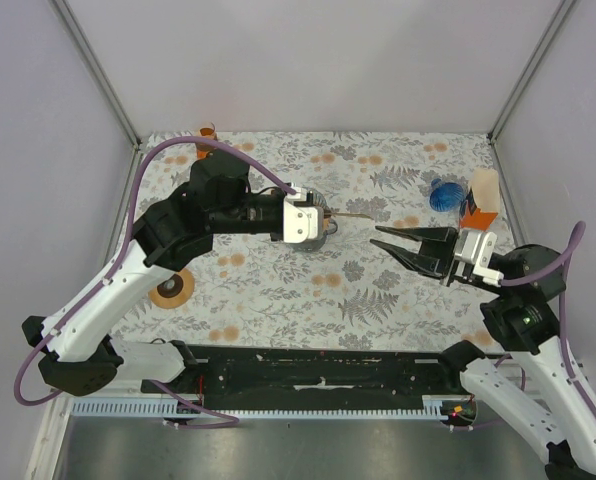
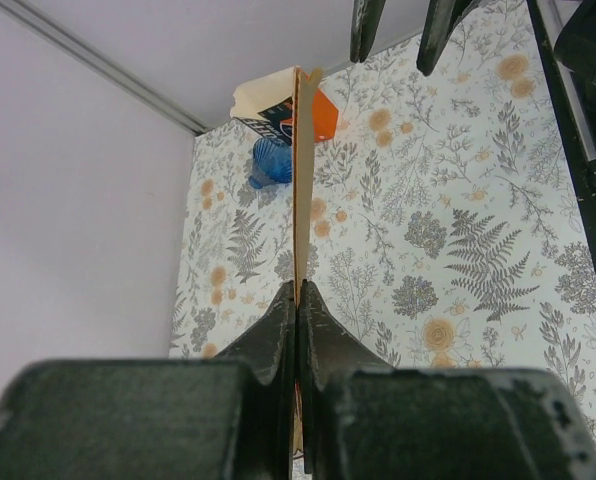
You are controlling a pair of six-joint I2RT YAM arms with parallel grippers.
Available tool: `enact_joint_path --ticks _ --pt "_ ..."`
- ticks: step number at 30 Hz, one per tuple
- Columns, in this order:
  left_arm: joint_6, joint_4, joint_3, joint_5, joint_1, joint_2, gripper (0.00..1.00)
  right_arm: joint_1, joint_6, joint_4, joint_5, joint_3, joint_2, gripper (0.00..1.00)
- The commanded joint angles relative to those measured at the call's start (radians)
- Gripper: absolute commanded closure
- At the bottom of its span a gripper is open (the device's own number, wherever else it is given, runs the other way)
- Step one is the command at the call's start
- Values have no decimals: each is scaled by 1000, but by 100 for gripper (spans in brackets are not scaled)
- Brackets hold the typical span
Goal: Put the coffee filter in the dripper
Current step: Place the coffee filter in the coffee dripper.
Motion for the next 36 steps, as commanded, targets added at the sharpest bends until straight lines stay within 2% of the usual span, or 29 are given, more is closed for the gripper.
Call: enact_joint_path --ticks 1,9,26,36 --pt "19 34 -1 -13 -6 -18 98 7 -35 -28 16 41 -15 69" --pt "25 22 -2 0 -12 -25 98 8 -25 -11 22 67 20 64" --pt "29 20 -5 -9 -18 -31 98 10 -59 -40 50 84 19 65" --pt "42 16 -4 -12 -29 -31 98 11 -35 -23 12 110 66 67"
